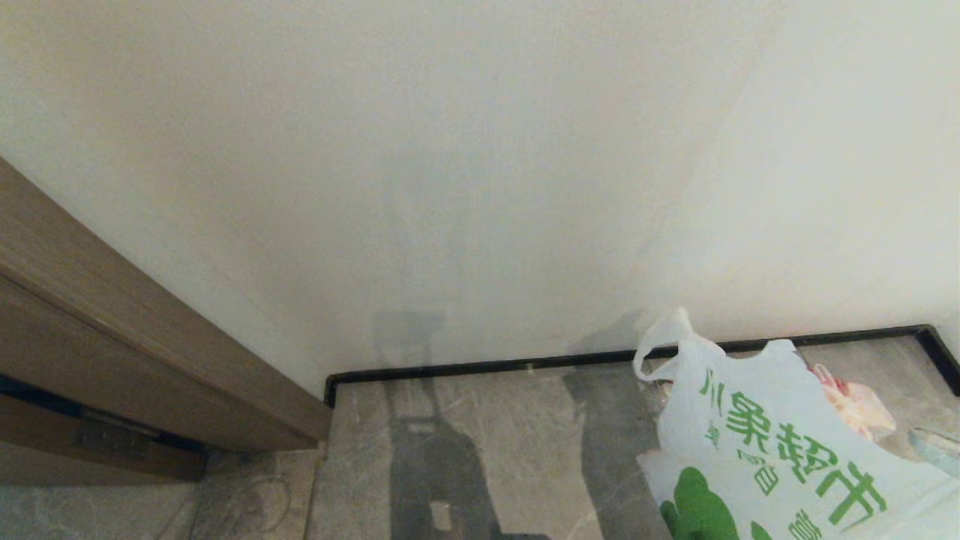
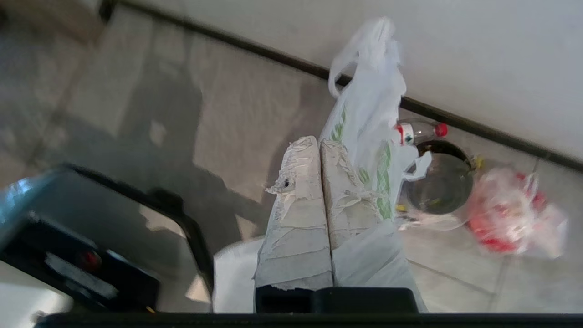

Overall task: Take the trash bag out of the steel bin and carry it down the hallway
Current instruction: Put the trash bag at the door

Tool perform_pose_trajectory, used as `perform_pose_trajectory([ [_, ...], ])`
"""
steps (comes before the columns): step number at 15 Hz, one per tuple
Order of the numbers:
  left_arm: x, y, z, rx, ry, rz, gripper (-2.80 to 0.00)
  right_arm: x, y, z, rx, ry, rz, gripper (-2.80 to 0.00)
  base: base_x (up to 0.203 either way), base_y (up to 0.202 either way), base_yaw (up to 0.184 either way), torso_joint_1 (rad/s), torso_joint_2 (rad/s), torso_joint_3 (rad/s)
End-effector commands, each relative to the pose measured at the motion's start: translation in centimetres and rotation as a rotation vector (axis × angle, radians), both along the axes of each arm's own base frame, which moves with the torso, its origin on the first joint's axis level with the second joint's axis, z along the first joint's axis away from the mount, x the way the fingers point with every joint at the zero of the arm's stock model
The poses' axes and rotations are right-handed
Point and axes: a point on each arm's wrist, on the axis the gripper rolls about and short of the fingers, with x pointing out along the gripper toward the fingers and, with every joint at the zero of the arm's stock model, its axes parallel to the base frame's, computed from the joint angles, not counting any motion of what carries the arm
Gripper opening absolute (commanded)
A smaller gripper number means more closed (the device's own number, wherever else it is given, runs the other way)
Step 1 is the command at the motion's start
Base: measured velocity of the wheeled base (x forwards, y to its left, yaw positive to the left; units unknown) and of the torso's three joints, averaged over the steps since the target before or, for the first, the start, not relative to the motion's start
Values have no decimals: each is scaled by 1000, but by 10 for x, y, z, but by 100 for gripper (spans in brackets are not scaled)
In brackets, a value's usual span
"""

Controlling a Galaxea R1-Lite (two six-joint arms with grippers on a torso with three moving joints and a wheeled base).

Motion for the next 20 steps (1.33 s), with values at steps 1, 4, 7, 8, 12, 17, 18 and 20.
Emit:
perform_pose_trajectory([
  [1, 0, 0, 0, 0, 1, 0, -280, 45, 9, 7, -40, 110, 71, -280, 0, 0, 0, 0, 0, 0],
  [4, 0, 0, 0, 0, 1, 0, -280, 79, 35, 27, -92, 112, 164, -280, 0, 0, 0, 0, 0, 0],
  [7, 0, 0, 0, 0, 1, 0, -280, 106, 57, 23, -135, 178, 209, -280, 0, 0, 0, 0, 0, 0],
  [8, 0, 0, 0, 0, 1, 0, -280, 111, 63, 18, -159, 202, 202, -280, 0, 0, 0, 0, 0, 0],
  [12, 0, 0, 0, 0, 1, 0, -280, 127, 84, 5, -237, 246, 188, 0, 0, 0, 0, 0, 0, 0],
  [17, 0, 0, 0, 0, 1, 0, -280, 119, 80, 4, -264, 270, 170, 0, 0, 0, 0, 0, 0, 0],
  [18, 0, 0, 0, 0, 1, 0, -280, 115, 78, 5, -287, 291, 159, 0, 0, 0, 0, 0, 0, 0],
  [20, 0, 0, 0, 0, 1, 0, -280, 101, 70, 5, -340, 346, 164, 0, 0, 0, 0, 0, 0, 0],
])
